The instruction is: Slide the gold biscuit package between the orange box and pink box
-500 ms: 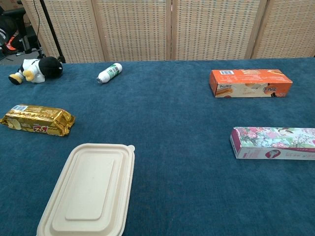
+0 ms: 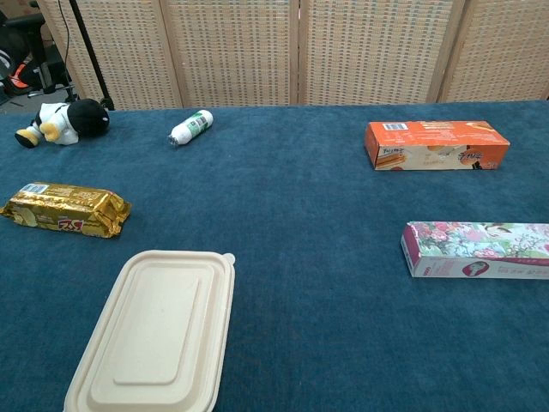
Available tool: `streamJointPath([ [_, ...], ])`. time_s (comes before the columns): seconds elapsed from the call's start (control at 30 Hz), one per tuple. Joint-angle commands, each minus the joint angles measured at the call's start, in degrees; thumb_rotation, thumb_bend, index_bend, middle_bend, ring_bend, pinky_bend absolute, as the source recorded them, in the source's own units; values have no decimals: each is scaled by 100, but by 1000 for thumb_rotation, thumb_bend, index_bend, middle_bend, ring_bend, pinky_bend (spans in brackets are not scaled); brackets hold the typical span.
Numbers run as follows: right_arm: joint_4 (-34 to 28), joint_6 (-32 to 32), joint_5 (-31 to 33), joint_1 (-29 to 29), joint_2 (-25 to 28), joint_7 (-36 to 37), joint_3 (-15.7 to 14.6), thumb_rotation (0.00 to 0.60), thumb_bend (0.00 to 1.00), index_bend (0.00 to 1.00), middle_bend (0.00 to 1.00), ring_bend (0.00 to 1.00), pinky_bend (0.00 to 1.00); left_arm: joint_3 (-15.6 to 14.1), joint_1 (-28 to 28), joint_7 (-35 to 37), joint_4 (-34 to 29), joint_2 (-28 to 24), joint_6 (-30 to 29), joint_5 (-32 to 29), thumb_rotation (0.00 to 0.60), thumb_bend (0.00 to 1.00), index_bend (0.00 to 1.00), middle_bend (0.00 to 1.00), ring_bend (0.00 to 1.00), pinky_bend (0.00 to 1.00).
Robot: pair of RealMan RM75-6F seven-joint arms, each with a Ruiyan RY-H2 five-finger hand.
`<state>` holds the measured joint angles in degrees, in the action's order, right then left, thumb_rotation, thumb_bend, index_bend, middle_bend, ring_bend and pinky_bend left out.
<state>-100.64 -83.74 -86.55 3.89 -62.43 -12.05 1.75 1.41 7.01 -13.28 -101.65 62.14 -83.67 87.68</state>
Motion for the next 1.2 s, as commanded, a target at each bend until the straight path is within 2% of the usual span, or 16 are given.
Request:
streamJointPath([
  [0.03, 14, 2, 35, -9, 6, 3, 6, 600, 156, 0, 0, 0, 0, 11, 25, -10, -6, 13, 34, -14, 600, 251, 0, 0, 0, 0],
  [0.97, 7, -73, 32, -52, 68, 53, 31, 600, 156, 0, 0, 0, 0, 4, 55, -56, -23, 24, 79, -52, 600, 252, 0, 0, 0, 0],
  [1.07, 29, -82, 60, -56, 64, 87, 50, 600, 156, 0, 0, 0, 0, 92, 11, 142, -147, 35, 75, -344, 600, 250, 0, 0, 0, 0],
  [1.2, 36, -77, 72, -54, 64, 108, 58, 600, 156, 0, 0, 0, 0, 168, 49, 790, -641, -182, 540, -1016, 600, 250, 0, 0, 0, 0],
])
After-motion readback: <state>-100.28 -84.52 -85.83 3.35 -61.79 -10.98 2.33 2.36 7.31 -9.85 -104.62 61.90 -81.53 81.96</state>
